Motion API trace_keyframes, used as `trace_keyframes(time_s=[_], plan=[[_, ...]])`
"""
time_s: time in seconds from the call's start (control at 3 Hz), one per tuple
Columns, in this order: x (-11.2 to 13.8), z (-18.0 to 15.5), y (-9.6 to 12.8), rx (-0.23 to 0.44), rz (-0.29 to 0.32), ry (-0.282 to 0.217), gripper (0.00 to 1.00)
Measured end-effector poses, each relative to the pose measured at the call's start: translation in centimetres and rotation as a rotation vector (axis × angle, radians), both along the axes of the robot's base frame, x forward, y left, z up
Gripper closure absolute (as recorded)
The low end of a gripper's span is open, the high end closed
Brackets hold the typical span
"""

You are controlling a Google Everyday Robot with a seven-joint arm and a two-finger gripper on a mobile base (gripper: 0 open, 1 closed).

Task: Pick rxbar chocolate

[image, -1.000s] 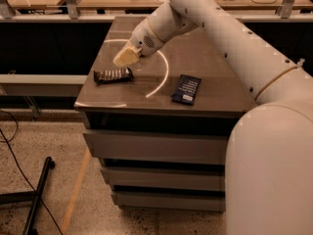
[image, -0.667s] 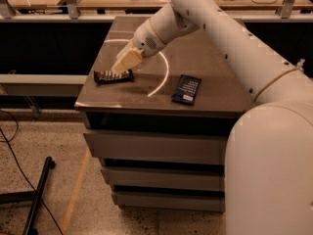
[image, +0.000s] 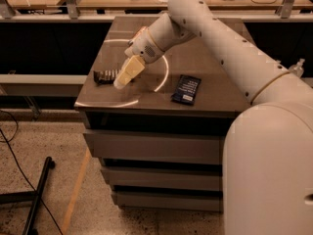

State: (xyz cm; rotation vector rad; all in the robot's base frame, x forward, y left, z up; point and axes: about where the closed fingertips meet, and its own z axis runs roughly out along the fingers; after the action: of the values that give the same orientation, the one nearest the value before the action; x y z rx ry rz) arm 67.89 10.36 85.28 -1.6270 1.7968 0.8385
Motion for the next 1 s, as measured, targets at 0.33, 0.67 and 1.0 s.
trace_keyframes(time_s=[0.33,0.67,1.0], plan=[[-0.13,-1.07,0.14,-0.014,0.005,0.008,0.18],[-0.32,-1.58,0.24,-0.021,0.014,0.012,0.41],[-0.63,-1.71,0.34,-0.016,0.024,0.018,0.72]])
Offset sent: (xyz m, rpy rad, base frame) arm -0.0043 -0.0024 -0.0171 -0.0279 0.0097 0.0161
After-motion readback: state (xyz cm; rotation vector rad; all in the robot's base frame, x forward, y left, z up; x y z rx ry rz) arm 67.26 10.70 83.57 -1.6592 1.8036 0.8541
